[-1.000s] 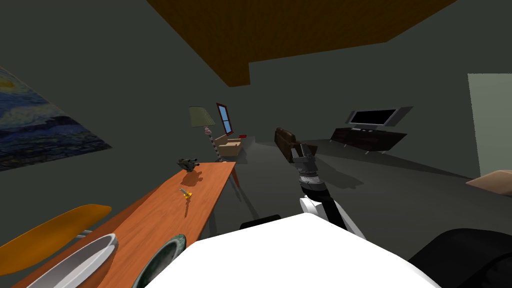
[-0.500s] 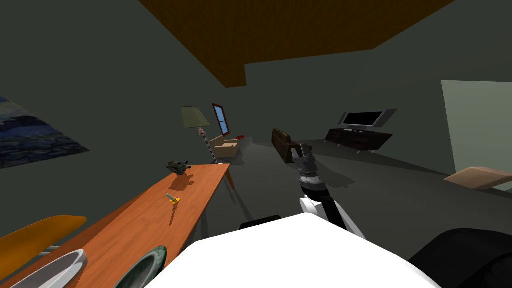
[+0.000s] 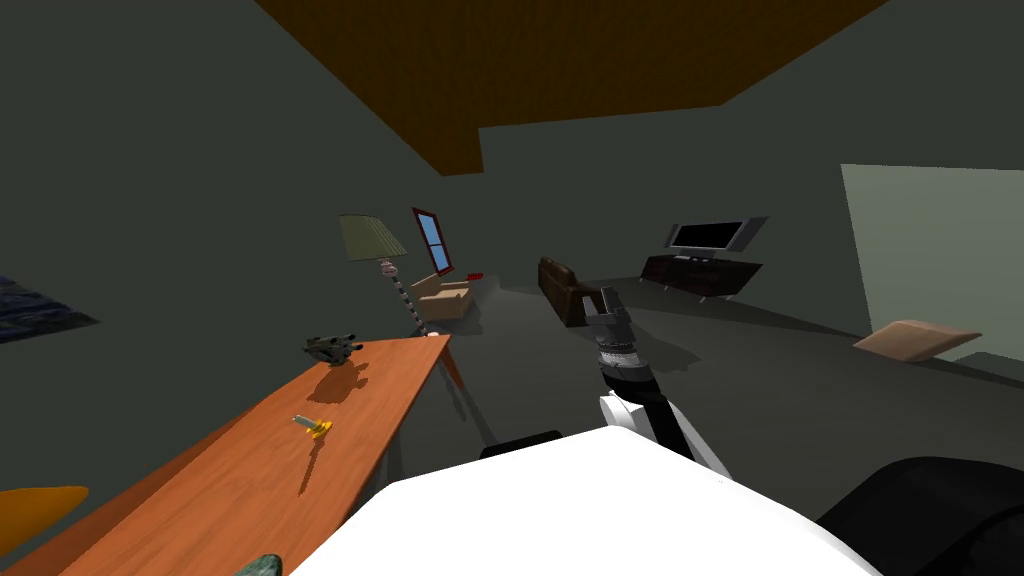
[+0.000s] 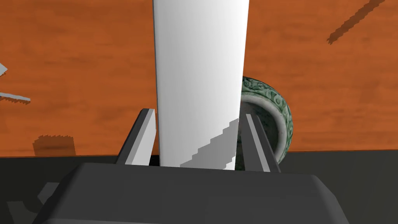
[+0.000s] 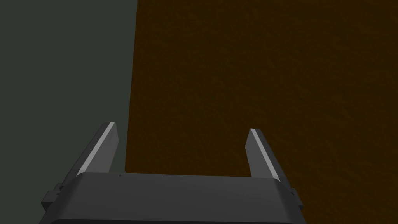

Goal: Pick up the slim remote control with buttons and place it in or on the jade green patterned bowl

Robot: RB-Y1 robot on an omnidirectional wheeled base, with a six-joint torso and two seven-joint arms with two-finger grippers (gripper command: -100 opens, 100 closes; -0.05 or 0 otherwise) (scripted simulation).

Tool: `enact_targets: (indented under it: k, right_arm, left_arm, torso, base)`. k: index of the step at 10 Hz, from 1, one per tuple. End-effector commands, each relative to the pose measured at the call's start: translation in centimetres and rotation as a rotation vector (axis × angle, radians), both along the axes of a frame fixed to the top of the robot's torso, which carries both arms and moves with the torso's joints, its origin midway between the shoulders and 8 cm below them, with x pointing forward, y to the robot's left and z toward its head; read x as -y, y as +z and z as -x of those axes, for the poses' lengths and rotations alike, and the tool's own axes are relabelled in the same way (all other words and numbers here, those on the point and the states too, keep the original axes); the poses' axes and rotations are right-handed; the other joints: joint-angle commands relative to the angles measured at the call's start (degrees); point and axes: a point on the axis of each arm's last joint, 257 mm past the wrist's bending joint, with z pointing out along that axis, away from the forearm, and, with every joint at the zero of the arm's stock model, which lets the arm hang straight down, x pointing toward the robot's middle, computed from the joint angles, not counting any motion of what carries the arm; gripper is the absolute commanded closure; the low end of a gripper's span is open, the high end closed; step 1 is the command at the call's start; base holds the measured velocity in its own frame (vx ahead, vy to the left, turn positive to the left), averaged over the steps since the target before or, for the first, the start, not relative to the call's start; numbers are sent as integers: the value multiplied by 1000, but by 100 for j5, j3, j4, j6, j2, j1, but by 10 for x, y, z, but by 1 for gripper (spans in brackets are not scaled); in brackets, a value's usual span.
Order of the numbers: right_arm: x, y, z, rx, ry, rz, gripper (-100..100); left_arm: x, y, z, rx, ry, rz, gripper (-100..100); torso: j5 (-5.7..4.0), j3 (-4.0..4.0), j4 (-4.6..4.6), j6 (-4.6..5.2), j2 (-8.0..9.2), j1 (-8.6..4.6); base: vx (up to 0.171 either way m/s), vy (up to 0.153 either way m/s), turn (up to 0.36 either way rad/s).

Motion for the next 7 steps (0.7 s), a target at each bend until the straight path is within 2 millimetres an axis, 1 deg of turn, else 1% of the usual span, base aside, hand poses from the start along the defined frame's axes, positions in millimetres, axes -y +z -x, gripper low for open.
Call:
enact_targets:
  k: [1,7]
  right_arm:
    - [0,0,0,0,0,0,0]
    - [0,0,0,0,0,0,0]
  left_arm:
    - [13,-9,9,-25,5,48,100]
    - [63,-40,39,-104,20,228,100]
  torso:
    - [0,0,0,0,0,0]
    - [-3,-1,0,-2,-2,4]
  base:
    - [69,-16,-57]
    - [76,-6,-58]
